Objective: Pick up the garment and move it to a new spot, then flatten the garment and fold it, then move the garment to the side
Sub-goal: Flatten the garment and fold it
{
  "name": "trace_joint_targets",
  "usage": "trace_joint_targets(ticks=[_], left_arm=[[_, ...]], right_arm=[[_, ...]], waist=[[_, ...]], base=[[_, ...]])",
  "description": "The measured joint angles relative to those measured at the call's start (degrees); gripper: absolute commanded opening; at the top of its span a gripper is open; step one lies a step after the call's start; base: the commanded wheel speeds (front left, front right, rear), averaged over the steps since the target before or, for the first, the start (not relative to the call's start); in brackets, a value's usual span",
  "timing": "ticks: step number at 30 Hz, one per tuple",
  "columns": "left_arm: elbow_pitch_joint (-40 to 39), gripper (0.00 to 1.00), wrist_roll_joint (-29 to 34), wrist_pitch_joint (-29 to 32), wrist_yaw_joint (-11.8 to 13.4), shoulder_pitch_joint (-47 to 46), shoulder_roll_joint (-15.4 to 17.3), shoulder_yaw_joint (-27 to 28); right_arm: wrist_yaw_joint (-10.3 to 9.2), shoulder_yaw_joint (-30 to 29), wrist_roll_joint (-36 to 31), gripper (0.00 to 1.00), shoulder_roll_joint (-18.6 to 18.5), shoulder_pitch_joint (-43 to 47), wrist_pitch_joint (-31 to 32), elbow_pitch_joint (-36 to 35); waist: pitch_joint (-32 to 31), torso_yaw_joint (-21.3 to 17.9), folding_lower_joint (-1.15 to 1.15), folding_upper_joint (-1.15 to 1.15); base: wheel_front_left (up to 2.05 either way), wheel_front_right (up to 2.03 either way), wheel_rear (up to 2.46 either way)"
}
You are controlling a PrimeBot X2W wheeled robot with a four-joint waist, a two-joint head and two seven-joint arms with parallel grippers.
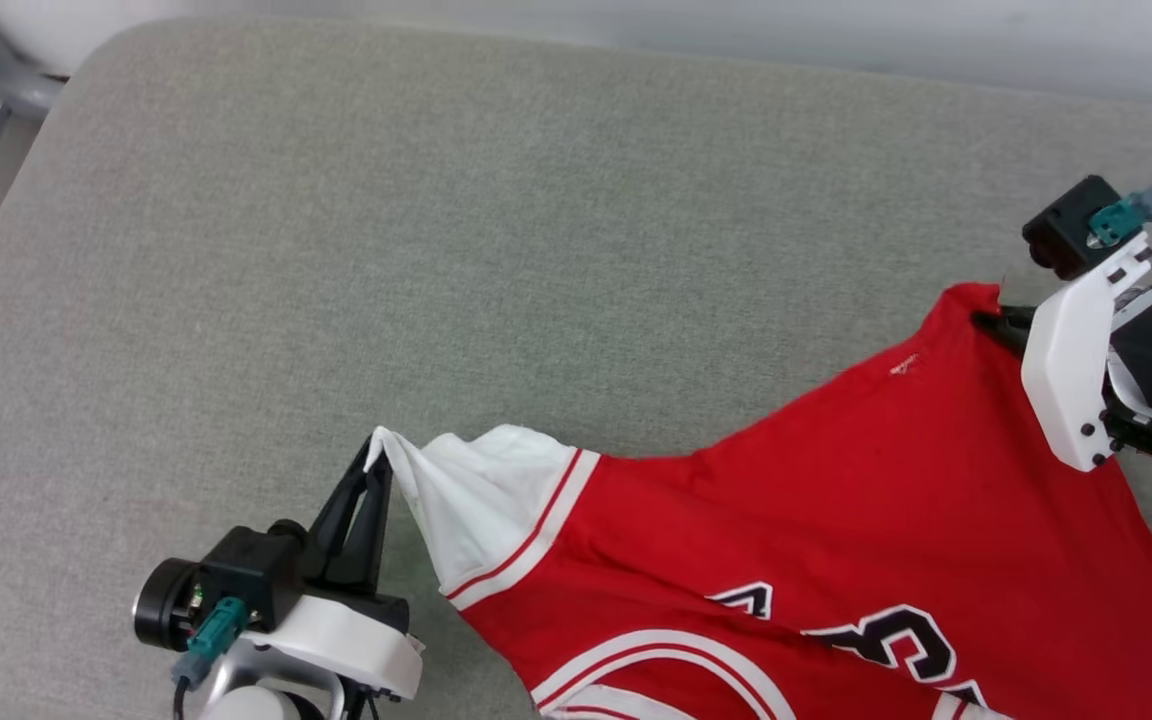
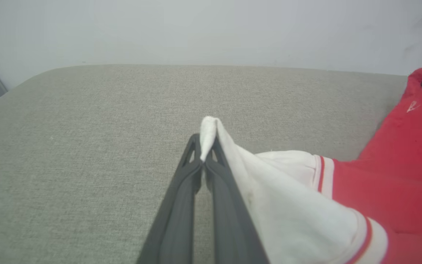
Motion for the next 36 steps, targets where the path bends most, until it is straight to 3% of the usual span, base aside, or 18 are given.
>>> trace_joint_targets(ticks=[7, 15, 28, 36], left_arm=[[-4.7, 0.00, -0.2, 2.1, 0.2, 0.4, 2.5, 1.3], [-10.3, 0.00, -0.7, 5.1, -0.6, -5.1, 5.2, 2.4], [-14.4, 0.00, -2.4, 10.6, -3.9, -25.0, 10.2, 3.4], [-14.5, 0.00, -3.3, 13.1, -4.9, -37.3, 11.3, 1.8]], right_arm=[[0.01, -4.6, 0.6, 0.00, 0.0, 1.6, -9.3, 0.0], [0.01, -11.5, 0.3, 0.00, 0.3, 4.2, -14.7, -1.6], [0.01, -27.1, -5.0, 0.00, 2.8, 2.4, -14.9, -7.7], [0.01, -33.1, -8.3, 0.00, 5.9, -1.1, -12.3, -12.0]], waist=[[-3.5, -2.4, 0.00, 0.00], [-6.8, -4.7, 0.00, 0.00], [-7.2, -7.6, 0.00, 0.00], [-4.9, -8.2, 0.00, 0.00]], base=[[0.00, 0.00, 0.00], [0.00, 0.00, 0.00], [0.00, 0.00, 0.00], [0.00, 0.00, 0.00]])
